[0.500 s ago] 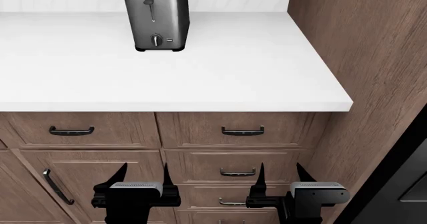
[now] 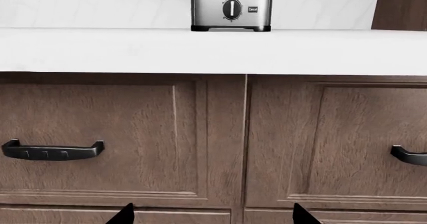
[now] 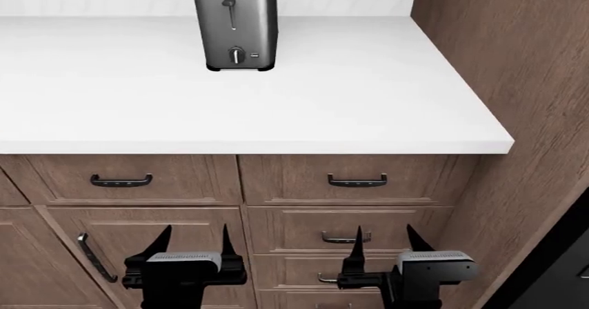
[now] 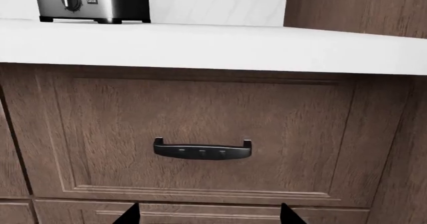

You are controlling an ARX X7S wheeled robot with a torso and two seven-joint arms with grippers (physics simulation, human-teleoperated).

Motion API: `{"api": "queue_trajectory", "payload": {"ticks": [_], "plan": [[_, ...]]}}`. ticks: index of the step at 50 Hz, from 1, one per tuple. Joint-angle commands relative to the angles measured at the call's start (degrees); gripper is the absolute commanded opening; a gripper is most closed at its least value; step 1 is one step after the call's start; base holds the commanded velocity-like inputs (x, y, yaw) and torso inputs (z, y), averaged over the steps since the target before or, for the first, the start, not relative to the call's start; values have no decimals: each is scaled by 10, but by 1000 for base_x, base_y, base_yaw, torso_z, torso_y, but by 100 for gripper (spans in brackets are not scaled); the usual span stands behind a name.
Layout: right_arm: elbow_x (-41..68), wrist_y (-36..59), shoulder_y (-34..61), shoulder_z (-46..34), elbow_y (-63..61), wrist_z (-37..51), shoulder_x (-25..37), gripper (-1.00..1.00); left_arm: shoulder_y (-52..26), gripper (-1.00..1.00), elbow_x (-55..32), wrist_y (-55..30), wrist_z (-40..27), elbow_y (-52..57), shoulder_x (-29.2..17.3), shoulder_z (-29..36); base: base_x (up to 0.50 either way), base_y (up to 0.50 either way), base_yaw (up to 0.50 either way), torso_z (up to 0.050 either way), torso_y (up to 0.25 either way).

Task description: Push down the lever of the toaster to turn it on.

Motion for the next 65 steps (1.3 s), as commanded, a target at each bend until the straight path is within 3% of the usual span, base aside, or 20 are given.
{"api": "queue_trajectory", "payload": {"ticks": [1, 17, 24, 29, 34, 40, 44, 49, 52, 61, 65], "plan": [[6, 1, -1, -21, -2, 7, 12, 100, -1, 100, -11, 4, -15, -2, -12, 11, 0, 500, 0, 0, 0], [17, -2, 1, -34, 2, 14, 24, 100, -3, 100, -22, 7, -29, -3, -22, 23, 0, 500, 0, 0, 0], [31, -2, 1, -37, 1, 15, 27, 100, -4, 100, -15, 16, -41, -2, -28, 28, 0, 0, 0, 0, 0], [44, 0, 1, -37, 0, 14, 29, 100, 11, 100, 9, 20, -69, 82, -42, 18, 0, 0, 0, 0, 0], [49, 4, 2, -41, 2, 15, 32, 100, 15, 100, -99, -80, -86, 297, -67, -63, 0, 0, 0, 0, 0], [51, 14, -6, -44, -17, 25, 35, 100, -27, 100, -378, -197, -184, 530, -142, -285, 0, 0, 0, 0, 0], [49, 13, -6, -48, -17, 28, 37, 100, -18, 100, -570, -166, -265, 568, -195, -443, 0, 0, 0, 0, 0], [50, 12, -5, -53, -16, 29, 40, 100, 23, 100, -675, -103, -298, 558, -201, -569, 0, 0, 0, 0, 0], [51, 9, -4, -55, -13, 28, 42, 100, 41, 100, -700, -86, -299, 554, -198, -603, 0, 0, 0, 0, 0], [52, 7, -6, -65, -20, 28, 47, 100, 45, 100, -710, -75, -302, 549, -185, -611, 0, 0, 0, 0, 0], [58, 65, -28, -69, -130, 43, 51, 100, 38, 100, -703, -79, -303, 549, -185, -599, 0, 0, 0, 0, 0]]}}
